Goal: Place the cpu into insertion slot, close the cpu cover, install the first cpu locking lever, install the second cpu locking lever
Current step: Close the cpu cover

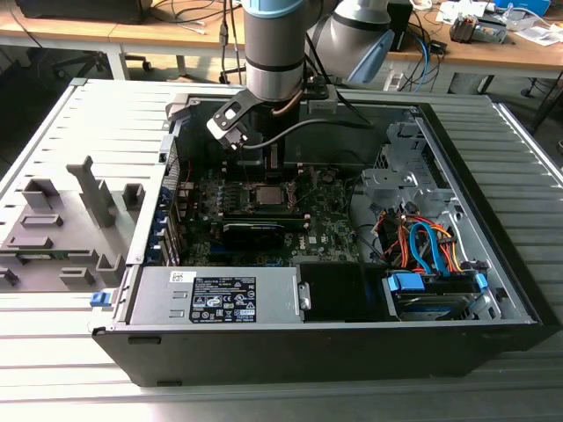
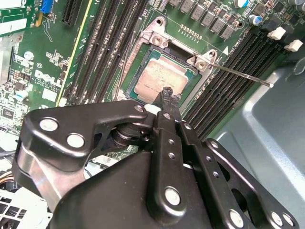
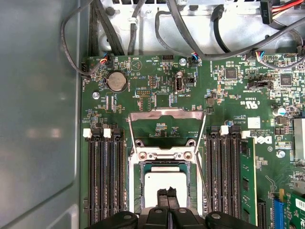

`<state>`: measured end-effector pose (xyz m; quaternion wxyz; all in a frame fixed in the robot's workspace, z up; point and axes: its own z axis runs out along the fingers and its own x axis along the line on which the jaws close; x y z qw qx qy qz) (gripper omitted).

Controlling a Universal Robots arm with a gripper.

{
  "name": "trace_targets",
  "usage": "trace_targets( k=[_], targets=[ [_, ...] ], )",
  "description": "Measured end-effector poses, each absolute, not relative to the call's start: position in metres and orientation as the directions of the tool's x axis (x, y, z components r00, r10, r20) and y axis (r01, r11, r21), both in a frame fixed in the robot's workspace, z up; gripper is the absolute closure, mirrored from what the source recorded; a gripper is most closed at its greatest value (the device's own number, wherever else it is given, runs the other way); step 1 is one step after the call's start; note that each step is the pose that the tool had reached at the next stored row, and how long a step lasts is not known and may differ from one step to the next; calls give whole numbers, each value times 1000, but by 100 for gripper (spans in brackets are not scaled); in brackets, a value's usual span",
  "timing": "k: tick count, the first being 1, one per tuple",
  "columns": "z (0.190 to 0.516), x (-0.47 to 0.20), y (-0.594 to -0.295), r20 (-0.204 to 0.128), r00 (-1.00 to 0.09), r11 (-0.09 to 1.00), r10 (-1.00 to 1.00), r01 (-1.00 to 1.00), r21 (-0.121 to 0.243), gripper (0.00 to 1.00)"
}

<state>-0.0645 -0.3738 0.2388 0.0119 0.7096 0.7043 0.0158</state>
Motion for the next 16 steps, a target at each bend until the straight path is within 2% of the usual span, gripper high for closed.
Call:
trace_targets(
  k=[16],
  targets=[
    [249,-61,-374,5,7,-8,1000,999,39,89]
  ],
)
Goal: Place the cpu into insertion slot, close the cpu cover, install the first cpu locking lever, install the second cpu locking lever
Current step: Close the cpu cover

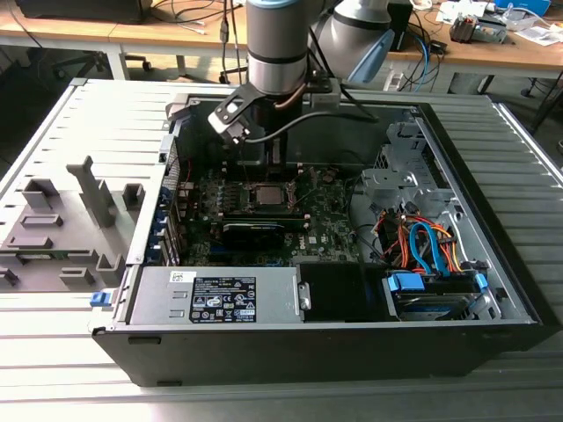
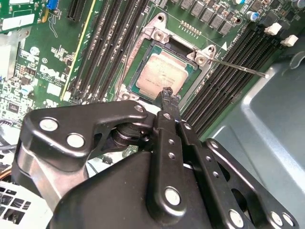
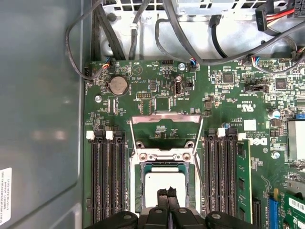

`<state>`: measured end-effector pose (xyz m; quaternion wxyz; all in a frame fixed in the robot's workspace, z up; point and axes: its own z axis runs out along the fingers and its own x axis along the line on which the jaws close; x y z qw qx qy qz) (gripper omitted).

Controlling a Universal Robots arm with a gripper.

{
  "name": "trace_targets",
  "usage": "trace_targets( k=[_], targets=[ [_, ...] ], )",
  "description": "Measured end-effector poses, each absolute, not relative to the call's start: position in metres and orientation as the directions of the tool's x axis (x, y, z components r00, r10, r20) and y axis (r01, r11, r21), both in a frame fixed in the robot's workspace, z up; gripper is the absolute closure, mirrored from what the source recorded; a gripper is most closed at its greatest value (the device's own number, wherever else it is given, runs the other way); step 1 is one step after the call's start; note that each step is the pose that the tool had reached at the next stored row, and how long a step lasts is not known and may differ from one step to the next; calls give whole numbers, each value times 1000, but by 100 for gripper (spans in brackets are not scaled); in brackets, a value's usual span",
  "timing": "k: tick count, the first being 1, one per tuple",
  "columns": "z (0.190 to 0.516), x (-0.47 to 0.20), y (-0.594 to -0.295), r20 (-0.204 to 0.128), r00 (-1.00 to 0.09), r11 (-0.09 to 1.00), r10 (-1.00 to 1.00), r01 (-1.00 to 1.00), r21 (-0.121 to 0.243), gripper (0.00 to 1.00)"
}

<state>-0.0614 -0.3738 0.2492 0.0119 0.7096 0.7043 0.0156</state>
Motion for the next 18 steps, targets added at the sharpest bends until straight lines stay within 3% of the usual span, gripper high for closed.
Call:
trace_targets(
  k=[18],
  targets=[
    [256,-29,-374,5,8,-8,1000,1000,13,89]
  ],
)
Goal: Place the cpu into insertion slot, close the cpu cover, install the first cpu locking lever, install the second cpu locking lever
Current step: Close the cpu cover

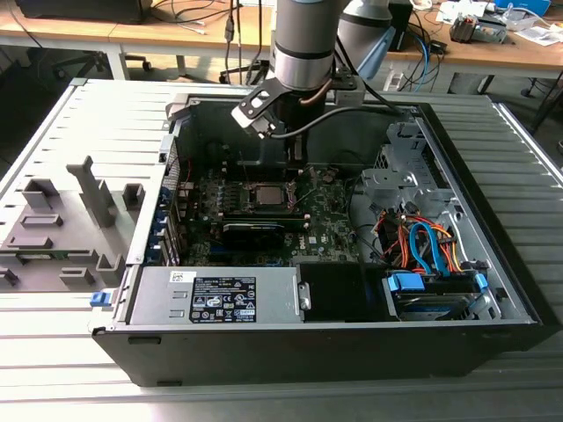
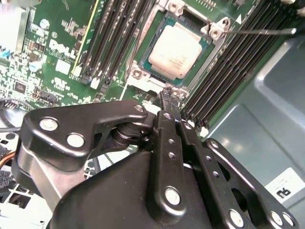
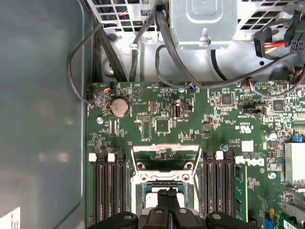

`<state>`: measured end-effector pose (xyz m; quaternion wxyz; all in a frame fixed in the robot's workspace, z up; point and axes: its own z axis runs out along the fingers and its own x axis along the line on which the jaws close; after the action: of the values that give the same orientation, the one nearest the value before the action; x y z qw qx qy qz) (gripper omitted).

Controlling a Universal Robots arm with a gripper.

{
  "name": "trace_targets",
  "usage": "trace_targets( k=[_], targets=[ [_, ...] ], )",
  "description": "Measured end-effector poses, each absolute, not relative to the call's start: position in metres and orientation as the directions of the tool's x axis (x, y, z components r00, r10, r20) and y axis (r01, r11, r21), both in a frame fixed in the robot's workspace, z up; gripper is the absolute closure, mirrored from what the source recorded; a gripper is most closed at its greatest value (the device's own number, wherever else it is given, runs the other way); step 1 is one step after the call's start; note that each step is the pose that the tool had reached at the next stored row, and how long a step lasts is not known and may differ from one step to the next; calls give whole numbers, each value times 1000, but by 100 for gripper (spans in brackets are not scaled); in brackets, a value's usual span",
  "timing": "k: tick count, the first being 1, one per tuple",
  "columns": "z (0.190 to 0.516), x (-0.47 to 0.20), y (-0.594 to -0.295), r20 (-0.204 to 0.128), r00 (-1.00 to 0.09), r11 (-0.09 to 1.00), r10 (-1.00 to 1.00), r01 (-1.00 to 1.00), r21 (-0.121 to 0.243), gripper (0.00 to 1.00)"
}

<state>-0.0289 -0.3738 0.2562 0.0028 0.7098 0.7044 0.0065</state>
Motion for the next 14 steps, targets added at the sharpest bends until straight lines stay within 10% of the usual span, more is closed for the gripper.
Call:
trace_targets(
  k=[14],
  targets=[
    [263,9,-374,5,8,-8,1000,1000,-15,89]
  ],
)
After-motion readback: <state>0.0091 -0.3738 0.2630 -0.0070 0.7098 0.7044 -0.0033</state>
